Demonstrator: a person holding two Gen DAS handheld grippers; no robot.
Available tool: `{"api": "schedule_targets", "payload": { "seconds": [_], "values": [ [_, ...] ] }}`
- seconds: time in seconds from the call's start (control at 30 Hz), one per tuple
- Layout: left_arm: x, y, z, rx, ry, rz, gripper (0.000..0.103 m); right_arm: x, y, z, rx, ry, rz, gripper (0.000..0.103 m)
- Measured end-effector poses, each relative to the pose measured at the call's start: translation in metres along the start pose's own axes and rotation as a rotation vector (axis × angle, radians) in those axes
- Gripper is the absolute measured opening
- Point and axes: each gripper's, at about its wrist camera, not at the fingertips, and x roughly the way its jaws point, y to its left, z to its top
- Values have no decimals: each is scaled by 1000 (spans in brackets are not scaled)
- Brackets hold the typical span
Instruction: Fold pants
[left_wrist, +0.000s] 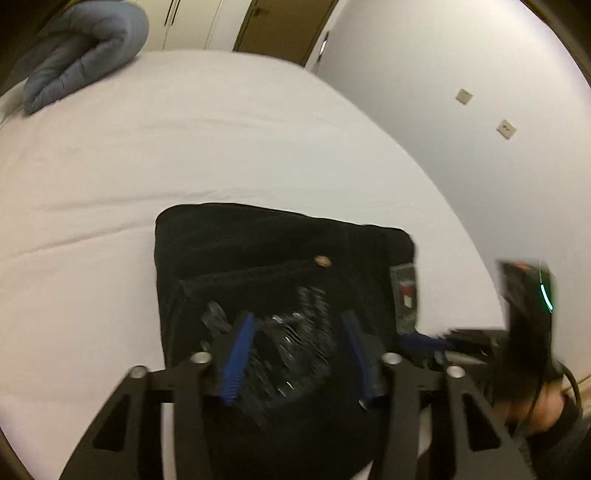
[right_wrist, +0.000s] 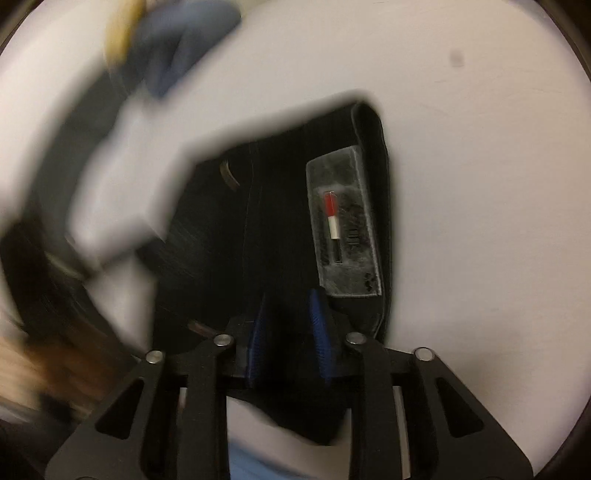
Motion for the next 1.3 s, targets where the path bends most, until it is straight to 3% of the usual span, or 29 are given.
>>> {"api": "schedule_targets", "payload": {
  "seconds": [0.1, 0.17, 0.27, 0.73, 0.77, 1.3],
  "values": [
    [14, 7, 13, -13, 50, 34, 35, 2, 23, -9, -110, -48, -110, 22],
    [22, 12, 19, -5, 58, 55, 34, 4, 24, -7, -92, -51, -113, 22],
    [39, 11, 23, 46, 106, 123, 23, 9, 22, -4, -79, -50, -93, 22],
    [-3, 5, -40, 53, 82, 178, 22, 24, 33, 10, -63, -70, -112, 22],
    [-4, 2, -45, 59, 79, 184, 22, 18, 20, 5, -67, -73, -115, 22],
    [-21, -3, -79, 72, 59, 216, 22, 11, 24, -13, -65, -146, -146, 22]
  ]
}}
